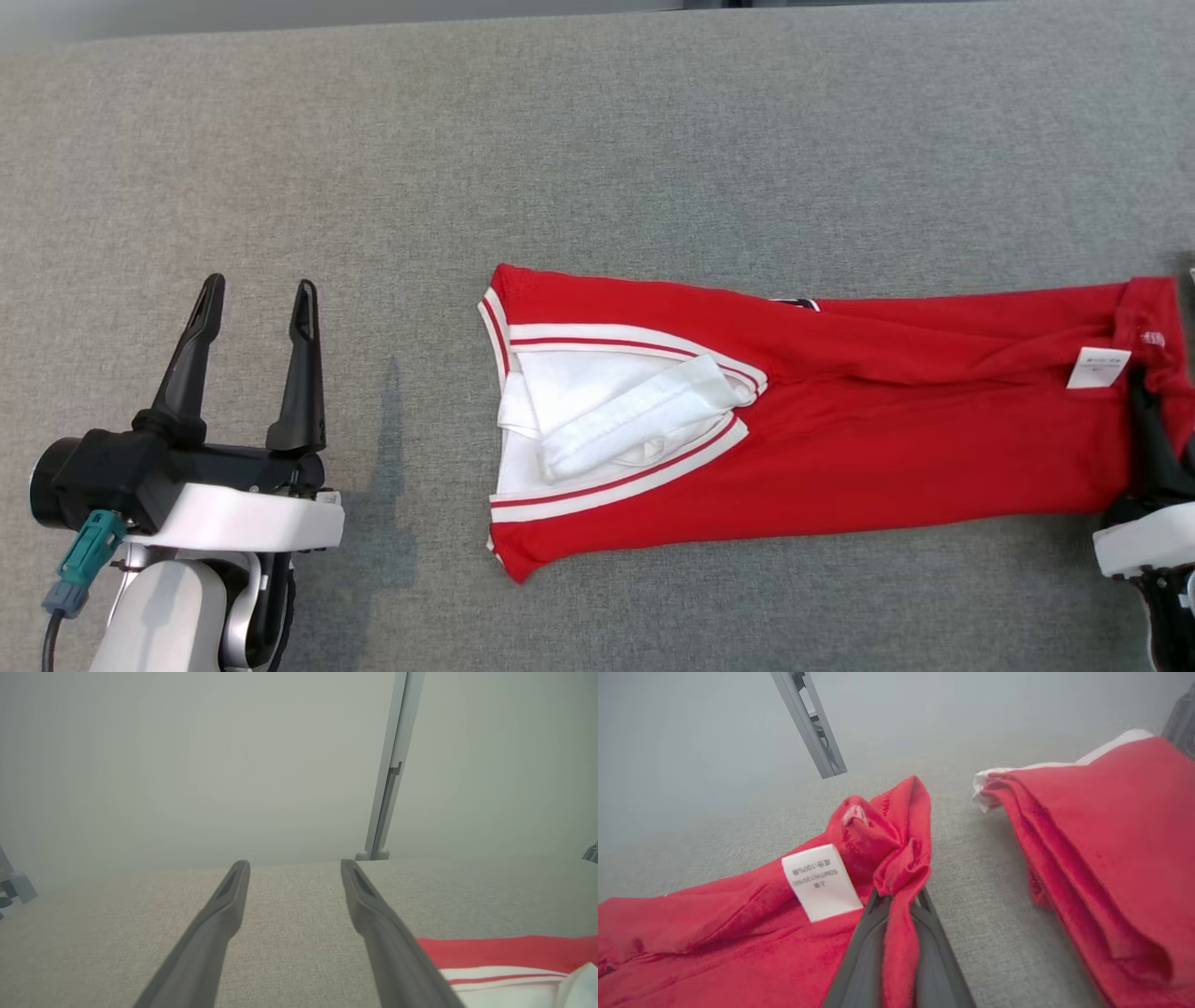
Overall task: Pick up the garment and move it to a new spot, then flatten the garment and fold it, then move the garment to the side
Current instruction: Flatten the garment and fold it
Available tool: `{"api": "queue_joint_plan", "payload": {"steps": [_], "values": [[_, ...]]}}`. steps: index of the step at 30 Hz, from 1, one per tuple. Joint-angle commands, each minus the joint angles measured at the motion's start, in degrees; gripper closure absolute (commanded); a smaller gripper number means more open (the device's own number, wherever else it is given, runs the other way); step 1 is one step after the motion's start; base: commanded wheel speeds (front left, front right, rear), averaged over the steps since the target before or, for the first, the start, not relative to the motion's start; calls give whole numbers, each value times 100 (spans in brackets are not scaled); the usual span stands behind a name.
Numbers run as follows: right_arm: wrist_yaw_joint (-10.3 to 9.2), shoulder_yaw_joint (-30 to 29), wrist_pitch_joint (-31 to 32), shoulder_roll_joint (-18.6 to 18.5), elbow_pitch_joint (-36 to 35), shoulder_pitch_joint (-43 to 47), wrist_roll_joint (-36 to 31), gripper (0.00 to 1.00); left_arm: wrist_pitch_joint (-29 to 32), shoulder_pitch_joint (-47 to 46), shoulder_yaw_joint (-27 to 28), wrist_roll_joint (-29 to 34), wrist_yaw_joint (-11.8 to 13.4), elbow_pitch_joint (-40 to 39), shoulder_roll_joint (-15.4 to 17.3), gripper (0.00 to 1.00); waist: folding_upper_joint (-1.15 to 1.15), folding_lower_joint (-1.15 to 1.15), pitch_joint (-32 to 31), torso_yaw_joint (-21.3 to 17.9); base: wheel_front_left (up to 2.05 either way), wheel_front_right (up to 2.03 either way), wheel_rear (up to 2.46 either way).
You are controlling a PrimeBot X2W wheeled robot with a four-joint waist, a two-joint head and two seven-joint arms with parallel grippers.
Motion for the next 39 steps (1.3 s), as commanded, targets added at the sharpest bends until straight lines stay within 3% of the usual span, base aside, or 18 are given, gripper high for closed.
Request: {"api": "queue_joint_plan", "payload": {"steps": [1,5,10,13,16,21,26,33,34,35,36,39], "values": [[-3,-40,-59,-15,-88,-24,-31,100,-24,2,30,9,4,-12,8,0,0,0,-15,-19,0,0,0],[-1,58,27,56,-406,-126,-144,100,-24,-4,53,21,-27,-7,11,0,0,0,-33,-42,0,0,0],[-2,443,454,448,-1421,-264,-351,100,-23,-22,67,55,-51,8,17,0,0,0,-55,-69,0,0,0],[-2,1011,788,884,-2128,-462,-518,100,-24,-76,13,71,-72,55,-22,0,0,0,-67,-24,0,0,0],[-2,1543,945,1156,-2339,-662,-534,100,-24,-129,-32,69,-98,84,-63,0,0,0,-64,40,0,0,0],[-2,2493,984,1408,-2105,-1066,-386,100,-24,-217,-131,113,-176,148,-145,0,0,0,-13,239,0,0,0],[-2,3239,818,1489,-1439,-1383,-141,100,-24,-364,-216,154,-261,224,-275,0,0,0,75,456,0,0,0],[-2,3758,422,1505,-536,-1788,112,100,-23,-445,-200,228,-357,319,-373,0,0,0,156,545,0,0,0],[-2,3819,383,1506,-436,-1835,164,80,-24,-449,-192,241,-371,331,-383,0,0,0,158,544,0,0,0],[-1,3904,347,1509,-354,-1877,248,23,-24,-454,-186,260,-377,343,-389,0,0,0,161,540,0,0,0],[-1,3983,329,1510,-285,-1923,299,0,-24,-458,-183,273,-390,357,-399,0,0,0,160,538,0,0,0],[-2,4221,242,1508,-157,-2034,485,0,-24,-473,-162,298,-420,384,-415,0,0,0,157,525,0,0,0]]}}
